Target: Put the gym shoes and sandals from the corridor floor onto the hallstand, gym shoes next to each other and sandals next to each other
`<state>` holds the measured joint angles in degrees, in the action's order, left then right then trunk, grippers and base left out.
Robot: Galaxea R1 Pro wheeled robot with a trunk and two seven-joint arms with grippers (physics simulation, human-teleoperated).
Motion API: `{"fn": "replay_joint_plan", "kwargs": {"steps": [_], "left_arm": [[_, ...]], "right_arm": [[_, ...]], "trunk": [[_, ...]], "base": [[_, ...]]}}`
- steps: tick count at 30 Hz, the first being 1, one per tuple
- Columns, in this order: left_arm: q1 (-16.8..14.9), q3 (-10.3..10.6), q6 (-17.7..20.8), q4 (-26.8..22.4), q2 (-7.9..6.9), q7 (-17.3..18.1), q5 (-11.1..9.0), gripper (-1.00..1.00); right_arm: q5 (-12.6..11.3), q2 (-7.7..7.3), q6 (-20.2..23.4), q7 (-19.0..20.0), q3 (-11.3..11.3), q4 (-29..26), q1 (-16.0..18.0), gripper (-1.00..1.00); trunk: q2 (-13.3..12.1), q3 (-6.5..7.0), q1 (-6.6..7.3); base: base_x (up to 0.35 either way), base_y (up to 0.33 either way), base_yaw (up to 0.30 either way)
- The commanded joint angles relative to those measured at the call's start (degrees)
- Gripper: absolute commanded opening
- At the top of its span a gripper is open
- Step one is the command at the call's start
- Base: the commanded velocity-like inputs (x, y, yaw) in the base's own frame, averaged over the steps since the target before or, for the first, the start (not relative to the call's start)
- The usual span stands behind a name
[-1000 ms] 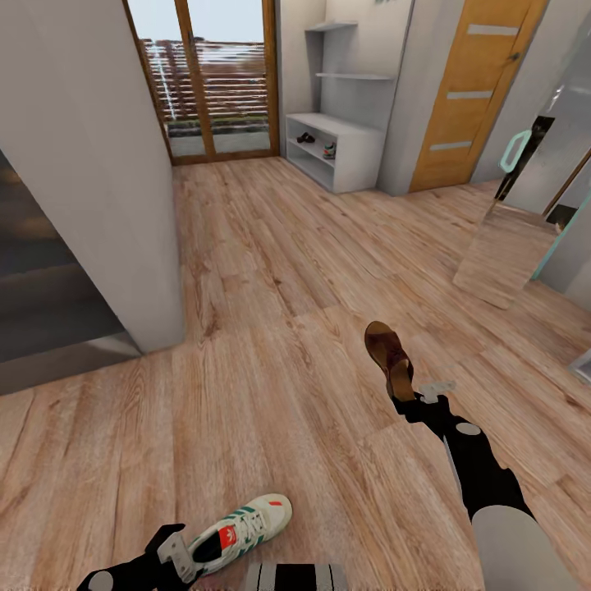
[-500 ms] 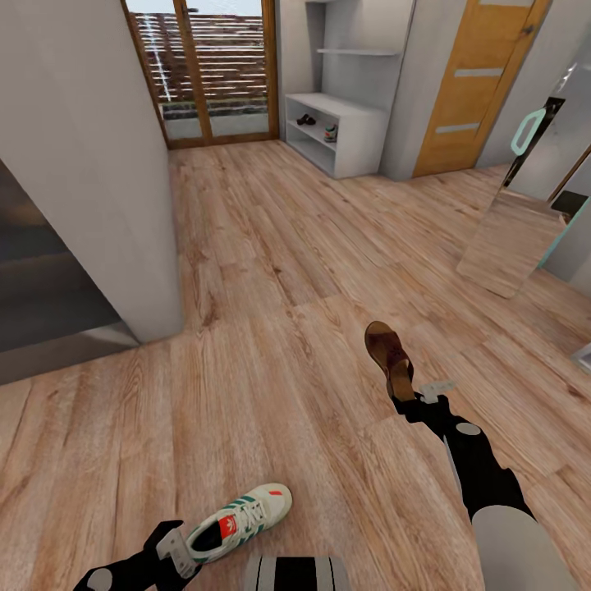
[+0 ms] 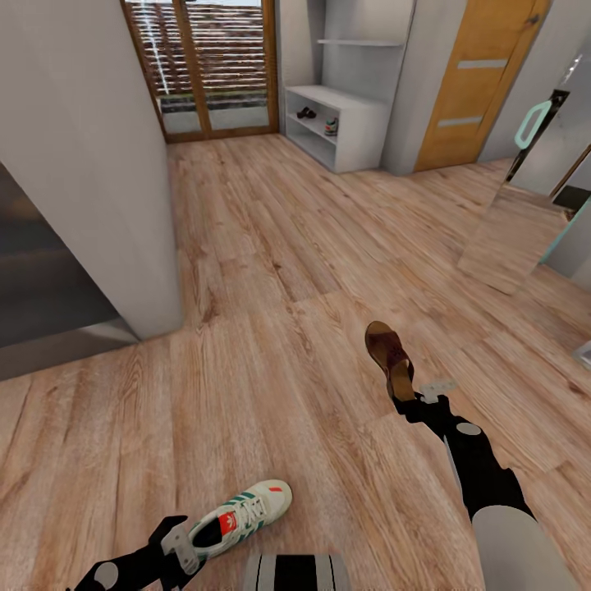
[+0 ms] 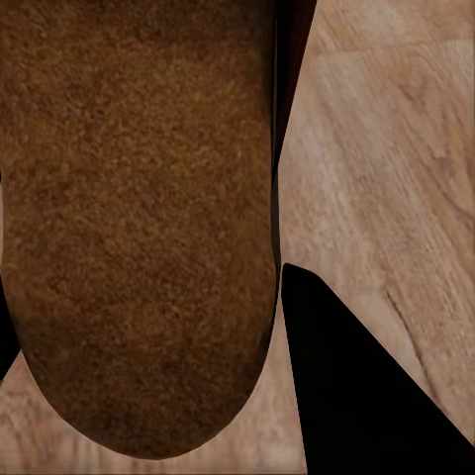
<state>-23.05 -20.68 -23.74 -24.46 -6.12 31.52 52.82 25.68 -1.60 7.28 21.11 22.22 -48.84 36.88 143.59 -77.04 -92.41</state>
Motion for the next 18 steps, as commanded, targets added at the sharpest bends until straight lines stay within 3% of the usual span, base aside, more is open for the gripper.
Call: {"fn": "replay_joint_plan", "kwargs": {"steps": [1, 12, 18], "left_arm": [[0.0, -0.5, -0.3, 0.0, 0.07, 0.3, 0.5, 1.0], [-0.1, -0.5, -0.3, -1.6, 0.14, 0.3, 0.6, 1.0], [0.0, -0.5, -0.3, -2.8, 0.15, 0.3, 0.6, 1.0]], "right_arm": [[0.2, 0.03, 0.3, 0.4, 0.2, -0.1, 0.0, -1.0], [0.2, 0.02, 0.3, 0.4, 0.2, -0.1, 0.0, -1.0], [0.2, 0.02, 0.3, 0.4, 0.2, -0.1, 0.0, -1.0]], "trunk": [[0.0, -0.27, -0.01], [0.2, -3.27, -0.29], [0.2, -3.54, -0.29]], "base": [[0.0, 0.0, 0.0], [0.0, 0.0, 0.0], [0.0, 0.0, 0.0]]}}
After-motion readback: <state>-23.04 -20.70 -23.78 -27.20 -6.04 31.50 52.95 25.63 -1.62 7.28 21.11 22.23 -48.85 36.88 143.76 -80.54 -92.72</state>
